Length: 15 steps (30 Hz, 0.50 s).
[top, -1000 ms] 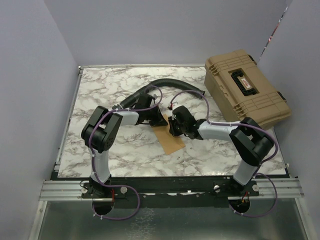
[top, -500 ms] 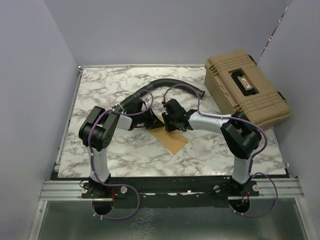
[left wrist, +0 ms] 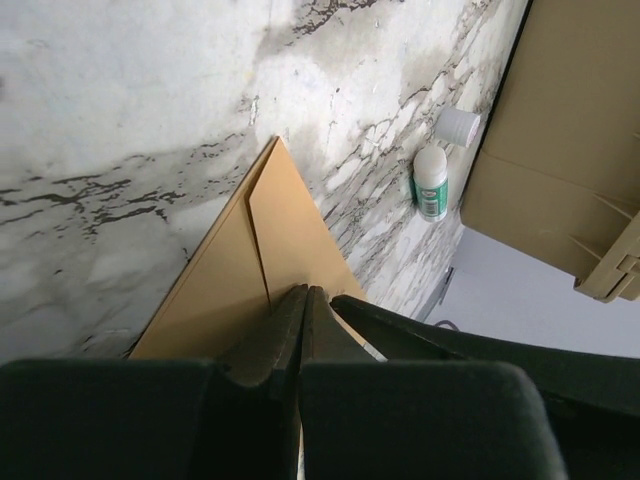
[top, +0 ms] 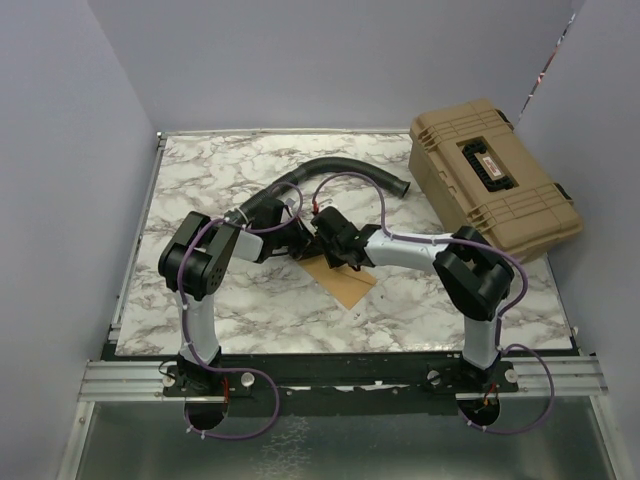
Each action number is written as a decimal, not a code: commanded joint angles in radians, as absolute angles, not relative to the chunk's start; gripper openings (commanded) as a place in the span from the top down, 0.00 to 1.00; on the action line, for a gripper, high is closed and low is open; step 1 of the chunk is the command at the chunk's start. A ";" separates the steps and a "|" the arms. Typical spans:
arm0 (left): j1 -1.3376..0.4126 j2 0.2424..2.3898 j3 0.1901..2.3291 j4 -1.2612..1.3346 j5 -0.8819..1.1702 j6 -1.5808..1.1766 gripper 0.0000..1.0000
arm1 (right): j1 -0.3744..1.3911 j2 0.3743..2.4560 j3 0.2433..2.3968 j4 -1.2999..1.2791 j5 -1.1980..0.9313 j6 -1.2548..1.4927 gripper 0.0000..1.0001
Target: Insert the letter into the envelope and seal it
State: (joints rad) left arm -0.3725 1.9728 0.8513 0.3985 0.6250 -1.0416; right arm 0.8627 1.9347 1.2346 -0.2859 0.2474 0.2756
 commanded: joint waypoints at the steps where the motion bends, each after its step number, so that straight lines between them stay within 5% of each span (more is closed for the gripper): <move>1: -0.350 2.059 0.809 0.172 0.478 -1.000 1.00 | 0.900 1.962 1.107 -0.411 0.231 0.232 0.67; 15: -0.345 2.065 0.806 0.166 0.463 -0.995 1.00 | 0.904 1.898 1.002 -0.363 0.159 0.246 0.64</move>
State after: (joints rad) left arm -0.3672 1.9804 0.8581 0.3908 0.6361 -1.0630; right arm 0.8803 1.8389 1.0718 -0.1574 0.2398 0.2447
